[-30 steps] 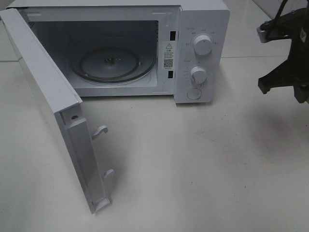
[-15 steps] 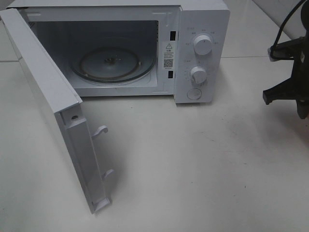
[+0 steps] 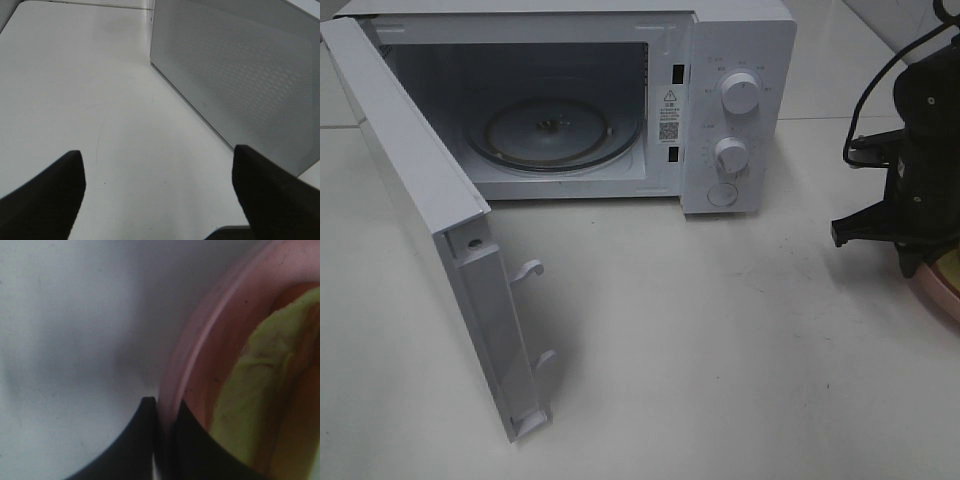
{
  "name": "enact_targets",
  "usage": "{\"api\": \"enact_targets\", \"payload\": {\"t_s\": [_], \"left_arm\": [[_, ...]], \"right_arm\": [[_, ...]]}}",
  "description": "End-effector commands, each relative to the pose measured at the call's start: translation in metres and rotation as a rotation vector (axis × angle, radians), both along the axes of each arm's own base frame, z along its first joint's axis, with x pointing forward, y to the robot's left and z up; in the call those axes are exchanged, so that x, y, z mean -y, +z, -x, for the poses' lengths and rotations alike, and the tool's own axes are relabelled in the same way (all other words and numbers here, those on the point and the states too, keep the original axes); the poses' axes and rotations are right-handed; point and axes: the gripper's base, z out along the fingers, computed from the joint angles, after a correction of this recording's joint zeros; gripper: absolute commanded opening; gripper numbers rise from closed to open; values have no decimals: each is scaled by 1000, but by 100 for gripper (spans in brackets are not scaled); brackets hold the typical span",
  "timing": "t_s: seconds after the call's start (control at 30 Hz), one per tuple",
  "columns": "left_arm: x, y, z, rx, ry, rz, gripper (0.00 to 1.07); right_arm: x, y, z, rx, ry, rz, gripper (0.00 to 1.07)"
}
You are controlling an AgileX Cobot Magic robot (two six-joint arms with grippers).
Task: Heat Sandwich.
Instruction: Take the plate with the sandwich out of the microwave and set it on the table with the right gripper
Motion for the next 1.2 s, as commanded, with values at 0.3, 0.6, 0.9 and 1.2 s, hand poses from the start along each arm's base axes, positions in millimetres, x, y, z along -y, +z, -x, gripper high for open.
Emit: {"api": "enact_targets", "payload": {"t_s": [0.3,0.6,0.9,1.2], "left_arm": [[0,0,0,18,-1,5,76],[0,0,0,18,-1,5,76],[0,0,0,18,-1,5,76],[0,0,0,18,-1,5,76]], "right_arm": [[-7,-3,3,-26,-12,-98,45],[-14,37,9,53,13,-191,68],[-14,110,18,81,100,-202,68],[-17,160,33,56,182,-252,68]]}}
